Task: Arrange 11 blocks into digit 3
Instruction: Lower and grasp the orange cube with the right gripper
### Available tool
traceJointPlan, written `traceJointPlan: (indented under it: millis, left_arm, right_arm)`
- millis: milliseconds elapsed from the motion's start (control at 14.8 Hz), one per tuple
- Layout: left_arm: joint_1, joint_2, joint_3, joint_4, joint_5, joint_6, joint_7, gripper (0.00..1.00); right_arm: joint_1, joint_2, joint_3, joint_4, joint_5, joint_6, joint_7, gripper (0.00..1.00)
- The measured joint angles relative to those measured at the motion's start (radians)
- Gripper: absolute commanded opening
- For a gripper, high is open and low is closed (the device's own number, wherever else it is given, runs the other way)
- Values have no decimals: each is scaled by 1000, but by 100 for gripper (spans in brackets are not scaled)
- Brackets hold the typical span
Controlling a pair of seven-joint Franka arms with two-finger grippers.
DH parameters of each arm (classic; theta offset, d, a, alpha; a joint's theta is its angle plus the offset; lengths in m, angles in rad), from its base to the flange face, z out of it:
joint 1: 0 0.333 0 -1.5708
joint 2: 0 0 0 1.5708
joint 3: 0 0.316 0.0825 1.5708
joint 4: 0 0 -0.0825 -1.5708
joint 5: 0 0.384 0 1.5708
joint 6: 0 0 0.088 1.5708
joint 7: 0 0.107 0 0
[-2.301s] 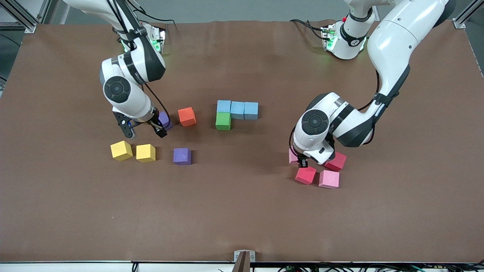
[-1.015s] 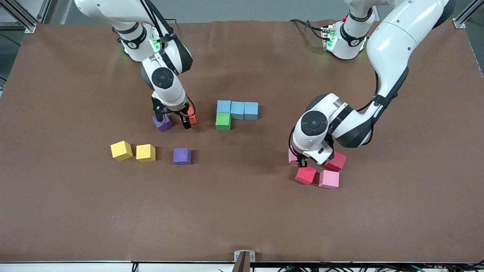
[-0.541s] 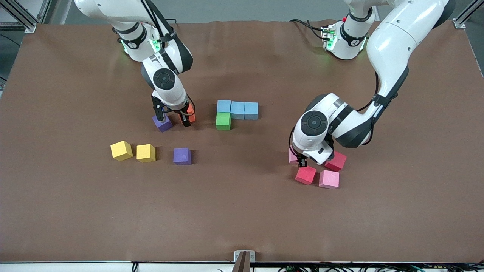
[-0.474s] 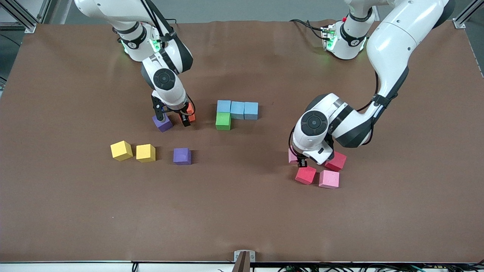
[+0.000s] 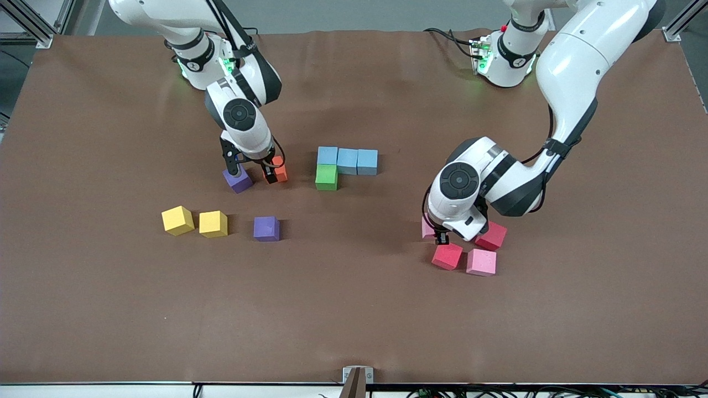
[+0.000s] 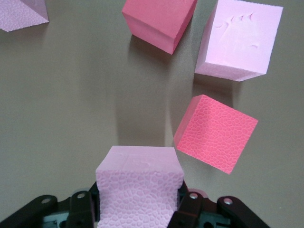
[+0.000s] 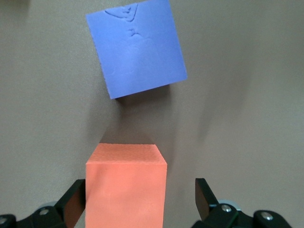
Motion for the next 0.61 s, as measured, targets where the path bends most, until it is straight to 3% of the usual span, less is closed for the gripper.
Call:
traceJointPlan:
  millis: [609]
  left_arm:
    - [0,2,0,0,0,0,0,39]
  right_arm:
    - [1,-2,0,-2,0,64,0,91]
